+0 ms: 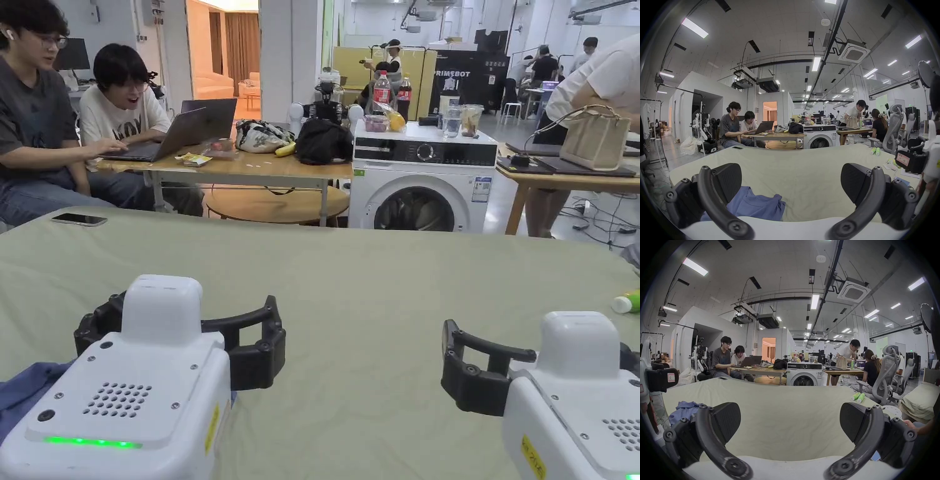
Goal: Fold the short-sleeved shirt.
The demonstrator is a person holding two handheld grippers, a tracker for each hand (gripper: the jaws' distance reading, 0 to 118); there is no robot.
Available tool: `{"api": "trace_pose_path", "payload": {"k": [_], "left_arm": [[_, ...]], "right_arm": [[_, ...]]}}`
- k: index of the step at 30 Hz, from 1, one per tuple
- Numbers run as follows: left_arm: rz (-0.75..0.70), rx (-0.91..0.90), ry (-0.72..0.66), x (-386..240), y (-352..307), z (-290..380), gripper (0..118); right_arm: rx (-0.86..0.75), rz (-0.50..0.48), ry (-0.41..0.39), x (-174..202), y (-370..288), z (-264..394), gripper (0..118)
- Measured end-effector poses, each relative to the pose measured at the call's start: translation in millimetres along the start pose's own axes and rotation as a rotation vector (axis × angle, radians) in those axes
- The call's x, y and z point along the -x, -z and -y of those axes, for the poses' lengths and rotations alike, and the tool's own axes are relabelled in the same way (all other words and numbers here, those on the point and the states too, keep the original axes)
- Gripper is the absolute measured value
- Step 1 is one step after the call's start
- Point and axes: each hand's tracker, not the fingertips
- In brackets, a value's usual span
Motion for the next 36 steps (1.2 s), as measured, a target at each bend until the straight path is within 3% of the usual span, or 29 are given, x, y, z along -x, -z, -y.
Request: {"api": "trace_pose_path", "payload": {"k": [12,17,26,31,36], "left_arm": [[0.026,-0.027,0.002,-3,-6,-4,118],[0.065,-0.017,0.011,-7,-5,-2,118],[0.087,0.001,-0.015,-6,-4,2,118],[0.104,-0.018,-0.032,-4,-6,2,118],[0.011,-0.023,-0.005,-6,-6,1,118]], "right_arm": [[-0.024,-0.012,0.063,-5,-3,-2,118],[0.002,-0.06,0.109,-7,-1,2,118],[-0.022,-0.024,-0.007,3,-6,4,118],[-0.023,-0.01,0.014,2,-6,3,118],[-0.024,-0.016,0.012,-1,-7,3,118]]}}
